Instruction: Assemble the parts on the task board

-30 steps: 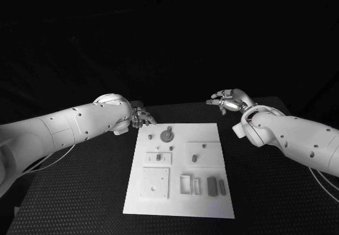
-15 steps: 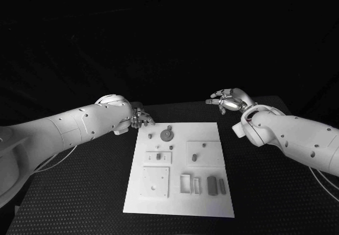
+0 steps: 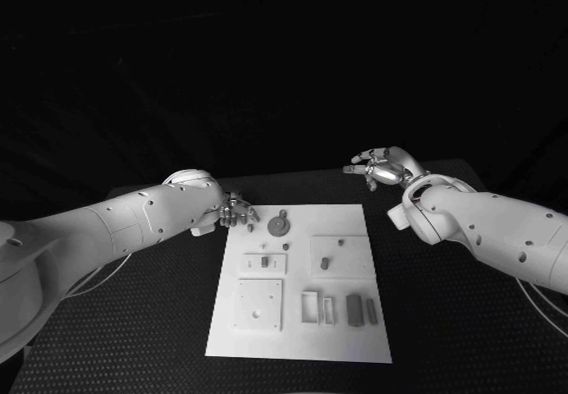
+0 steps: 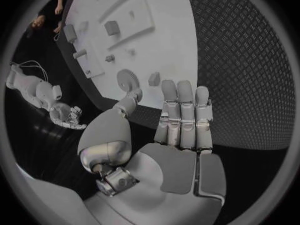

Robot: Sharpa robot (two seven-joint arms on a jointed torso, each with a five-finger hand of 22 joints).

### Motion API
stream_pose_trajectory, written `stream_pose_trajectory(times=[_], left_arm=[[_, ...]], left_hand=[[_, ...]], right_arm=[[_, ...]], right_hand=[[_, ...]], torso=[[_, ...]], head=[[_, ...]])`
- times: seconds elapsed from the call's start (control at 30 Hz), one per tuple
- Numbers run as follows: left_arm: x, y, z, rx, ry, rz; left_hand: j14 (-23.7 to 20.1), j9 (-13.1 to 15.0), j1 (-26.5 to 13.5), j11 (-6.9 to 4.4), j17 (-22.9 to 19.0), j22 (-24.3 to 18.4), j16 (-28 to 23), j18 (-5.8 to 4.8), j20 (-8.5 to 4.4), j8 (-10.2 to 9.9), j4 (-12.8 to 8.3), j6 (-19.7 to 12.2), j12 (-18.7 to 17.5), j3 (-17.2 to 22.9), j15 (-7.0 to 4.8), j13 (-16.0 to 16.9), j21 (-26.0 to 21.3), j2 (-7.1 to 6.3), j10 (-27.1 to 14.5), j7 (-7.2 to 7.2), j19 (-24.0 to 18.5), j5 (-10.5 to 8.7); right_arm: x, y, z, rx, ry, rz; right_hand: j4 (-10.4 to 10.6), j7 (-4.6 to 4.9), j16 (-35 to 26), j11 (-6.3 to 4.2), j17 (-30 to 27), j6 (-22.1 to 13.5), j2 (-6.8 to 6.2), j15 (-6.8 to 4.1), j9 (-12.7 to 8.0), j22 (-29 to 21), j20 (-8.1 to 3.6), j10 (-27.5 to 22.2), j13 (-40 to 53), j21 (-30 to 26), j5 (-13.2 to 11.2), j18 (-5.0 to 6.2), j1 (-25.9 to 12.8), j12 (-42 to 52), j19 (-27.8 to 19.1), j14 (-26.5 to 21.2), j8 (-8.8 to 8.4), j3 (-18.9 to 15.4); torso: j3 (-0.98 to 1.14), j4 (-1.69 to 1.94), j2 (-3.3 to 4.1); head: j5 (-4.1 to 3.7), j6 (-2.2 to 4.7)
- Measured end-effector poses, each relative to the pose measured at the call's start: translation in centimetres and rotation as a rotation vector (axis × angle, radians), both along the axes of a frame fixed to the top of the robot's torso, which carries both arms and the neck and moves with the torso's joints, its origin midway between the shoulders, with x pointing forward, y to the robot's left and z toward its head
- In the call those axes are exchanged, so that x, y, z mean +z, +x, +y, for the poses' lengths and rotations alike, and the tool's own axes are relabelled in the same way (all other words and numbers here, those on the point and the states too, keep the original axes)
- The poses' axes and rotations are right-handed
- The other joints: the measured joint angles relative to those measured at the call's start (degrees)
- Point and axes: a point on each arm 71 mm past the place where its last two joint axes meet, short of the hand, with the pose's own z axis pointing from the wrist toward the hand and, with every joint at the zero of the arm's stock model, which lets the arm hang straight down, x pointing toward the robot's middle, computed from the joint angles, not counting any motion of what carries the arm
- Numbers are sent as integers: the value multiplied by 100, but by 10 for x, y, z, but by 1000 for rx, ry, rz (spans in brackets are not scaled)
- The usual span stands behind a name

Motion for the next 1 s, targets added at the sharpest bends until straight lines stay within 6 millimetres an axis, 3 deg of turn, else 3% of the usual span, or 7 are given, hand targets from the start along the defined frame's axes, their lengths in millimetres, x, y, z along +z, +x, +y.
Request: stream_pose_trajectory(times=[0.17, 0.47, 0.57, 0.8, 1.0], left_arm=[[-2, 0, 2, 5, -6, 16], [-6, -2, 1, -4, -13, 48], [-7, -4, -1, -11, -20, 62], [-9, -5, -2, -18, -32, 83], [-9, -5, -1, -13, -35, 85]], left_hand=[[-1, 3, -73, 0, 20, 19, 0, 1, 0, 0, 62, 0, 0, -61, 1, 12, -15, 113, 0, 0, -41, 0], [-1, 9, -84, 0, 35, 40, 0, 0, 0, 0, 77, -22, 0, -77, 1, 18, -23, 184, 0, 21, -42, 0], [-21, 21, -38, 0, 45, 56, 0, 1, 20, 0, 75, -22, 0, -79, 21, 25, -23, 295, 0, 21, -62, 0], [-21, 26, 51, 0, 63, 95, 0, 1, 21, 0, -63, 0, -23, -110, 21, 25, -23, 492, 0, -1, -62, 0], [-21, 27, 107, 0, 69, 101, 0, 1, 21, 0, -91, 0, -38, -115, 21, 24, -23, 554, 0, -1, -62, 0]], right_arm=[[0, 0, 0, 0, 0, 0], [0, 0, 1, 0, 0, 0], [0, 1, 2, 1, 0, 0], [0, 1, 2, 1, 0, 0], [0, 1, 1, 0, 0, 0]], right_hand=[[0, 0, 0, 0, 0, -1, 0, 1, 0, 0, 0, 0, 0, 0, 0, 0, 0, 0, 0, 1, 0, 0], [0, 2, 0, 1, -6, -2, 0, -1, -4, 0, 0, -1, -6, 0, 0, 0, 0, 0, 0, -1, 0, 0], [0, 7, 0, 2, -6, -7, 0, -11, -5, 0, 0, -2, -12, 0, 0, 0, 0, 0, 0, -10, 0, 0], [0, 10, 0, 7, -11, -11, 0, -11, -5, 5, 0, -7, -17, 0, 0, 0, 0, 0, 0, -11, 0, 0], [0, 10, 0, 7, -11, -11, 0, -11, -4, 5, 0, -8, -17, 0, 0, 1, 0, 0, 0, -10, 0, 0]], torso=[[2, 1, 3], [3, 9, 0], [3, 9, -3], [2, 8, -5], [2, 5, -5]], head=[[-3, -10], [-13, -37], [-13, -44], [-3, -50], [2, -47]])
